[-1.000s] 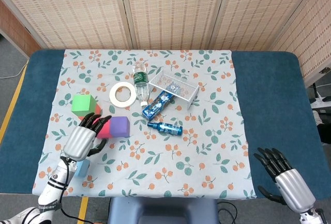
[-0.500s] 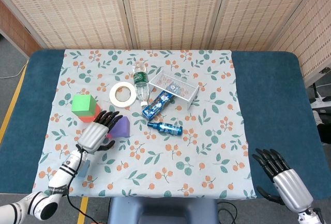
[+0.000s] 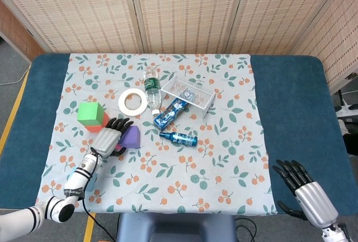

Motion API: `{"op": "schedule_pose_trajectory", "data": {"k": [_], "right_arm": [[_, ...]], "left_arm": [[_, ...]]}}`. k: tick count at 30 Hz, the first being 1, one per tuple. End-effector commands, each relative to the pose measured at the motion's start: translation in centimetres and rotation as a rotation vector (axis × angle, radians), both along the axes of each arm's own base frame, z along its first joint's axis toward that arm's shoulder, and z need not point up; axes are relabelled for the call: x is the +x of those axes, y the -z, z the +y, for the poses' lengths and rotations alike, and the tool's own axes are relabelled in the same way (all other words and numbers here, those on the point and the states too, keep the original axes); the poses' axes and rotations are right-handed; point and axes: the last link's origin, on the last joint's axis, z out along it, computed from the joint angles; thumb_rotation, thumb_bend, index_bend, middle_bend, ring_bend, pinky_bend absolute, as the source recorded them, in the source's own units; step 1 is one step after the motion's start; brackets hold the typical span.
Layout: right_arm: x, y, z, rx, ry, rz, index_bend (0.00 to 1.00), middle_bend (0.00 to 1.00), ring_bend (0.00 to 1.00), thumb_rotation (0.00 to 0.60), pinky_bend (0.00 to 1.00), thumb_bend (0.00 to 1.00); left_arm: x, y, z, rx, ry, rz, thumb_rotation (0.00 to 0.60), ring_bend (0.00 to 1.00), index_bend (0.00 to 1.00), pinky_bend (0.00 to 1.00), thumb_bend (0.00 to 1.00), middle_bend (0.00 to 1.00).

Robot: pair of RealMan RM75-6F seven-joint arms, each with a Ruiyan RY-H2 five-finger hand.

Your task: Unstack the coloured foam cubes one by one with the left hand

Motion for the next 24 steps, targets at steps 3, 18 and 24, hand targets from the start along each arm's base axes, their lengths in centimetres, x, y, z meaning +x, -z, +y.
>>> {"op": "schedule_pose_trajectory", "data": {"k": [3, 18, 24], "right_arm": [[0.0, 0.0, 0.0, 0.002, 0.003, -0.001, 0.0, 0.0, 0.0, 0.6, 0.0, 0.17], [0.0, -0.2, 0.0, 0.003, 0.007, -0.001, 0.0, 0.0, 0.0, 0.6, 0.0, 0.17], [0.1, -0.2, 0.1, 0.004, 0.003, -0.002, 0.0, 0.0, 0.0, 0.6, 0.0, 0.17]], "left_arm": [[0.5, 0.8, 0.4, 0.022, 0.01, -0.022, 0.6, 0.13, 0.0, 0.01, 0.34, 0.0], [1.3, 0.7, 0.6, 0.082, 0.07, -0.106, 0.6, 0.5, 0.07, 0.12, 0.4, 0.27], [2.9, -1.0, -0.3, 0.121, 0.147, -0.187, 0.6, 0.52, 0.07, 0.13, 0.4, 0.28]]}}
